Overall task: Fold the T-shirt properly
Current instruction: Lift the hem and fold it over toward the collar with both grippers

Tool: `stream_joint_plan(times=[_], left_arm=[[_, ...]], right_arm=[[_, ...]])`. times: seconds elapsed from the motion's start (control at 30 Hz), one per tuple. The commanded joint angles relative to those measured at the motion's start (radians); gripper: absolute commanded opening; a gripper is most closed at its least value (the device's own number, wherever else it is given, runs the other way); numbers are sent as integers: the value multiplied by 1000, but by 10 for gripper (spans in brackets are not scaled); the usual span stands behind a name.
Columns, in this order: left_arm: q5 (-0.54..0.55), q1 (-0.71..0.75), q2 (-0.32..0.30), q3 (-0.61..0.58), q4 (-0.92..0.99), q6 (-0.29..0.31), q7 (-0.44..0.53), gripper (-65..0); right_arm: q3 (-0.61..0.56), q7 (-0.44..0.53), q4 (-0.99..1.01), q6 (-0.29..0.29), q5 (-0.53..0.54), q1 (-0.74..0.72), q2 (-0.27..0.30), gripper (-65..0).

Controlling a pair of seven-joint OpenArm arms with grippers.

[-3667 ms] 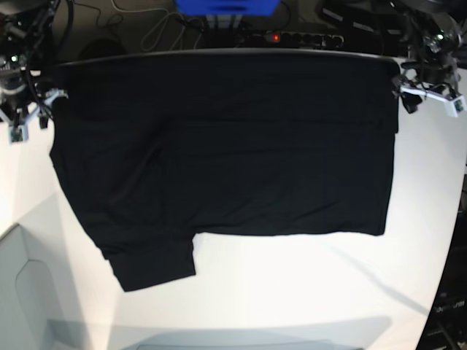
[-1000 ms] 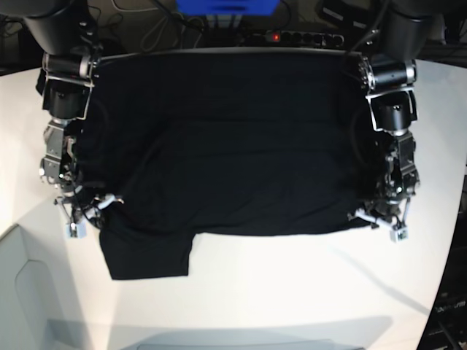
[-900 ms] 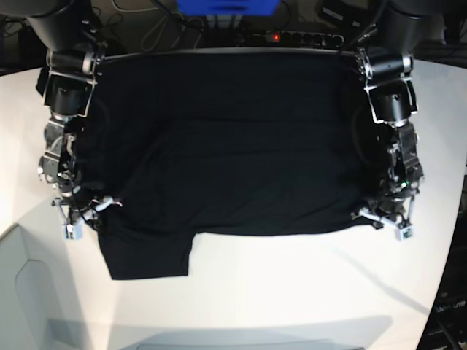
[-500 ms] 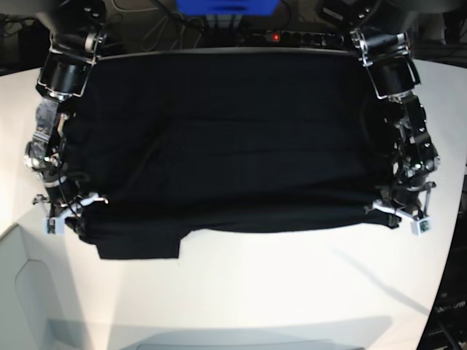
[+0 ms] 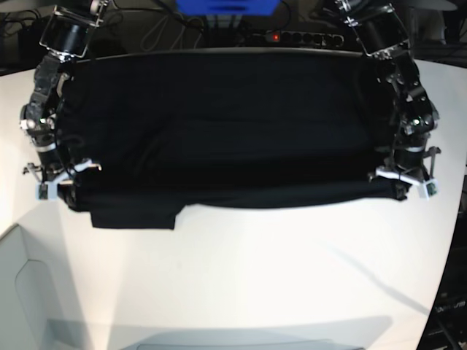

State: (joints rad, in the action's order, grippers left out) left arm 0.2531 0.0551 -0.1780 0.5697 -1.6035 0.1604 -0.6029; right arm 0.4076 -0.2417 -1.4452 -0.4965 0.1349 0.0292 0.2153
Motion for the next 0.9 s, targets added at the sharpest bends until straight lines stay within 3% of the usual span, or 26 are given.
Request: stream_joint_plan(times=[0.0, 0.27, 0.37, 0.53, 0.87], left_arm=[[5, 9, -7, 6, -36, 0, 22, -650], [5, 101, -1, 16, -76, 0, 30, -650], [36, 119, -1, 54, -74, 0, 30, -650], [163, 162, -13, 89, -70, 0, 22, -650], [174, 225, -13, 89, -68, 0, 22, -650]], right_arm=[[6, 35, -36, 0, 12, 1, 16, -650], [43, 35, -64, 0, 12, 79, 16, -650], [84, 35, -67, -8, 12, 87, -9, -650], [121, 28, -65, -101, 12, 122, -20, -650], [121, 35, -118, -103, 12, 223, -26, -650]])
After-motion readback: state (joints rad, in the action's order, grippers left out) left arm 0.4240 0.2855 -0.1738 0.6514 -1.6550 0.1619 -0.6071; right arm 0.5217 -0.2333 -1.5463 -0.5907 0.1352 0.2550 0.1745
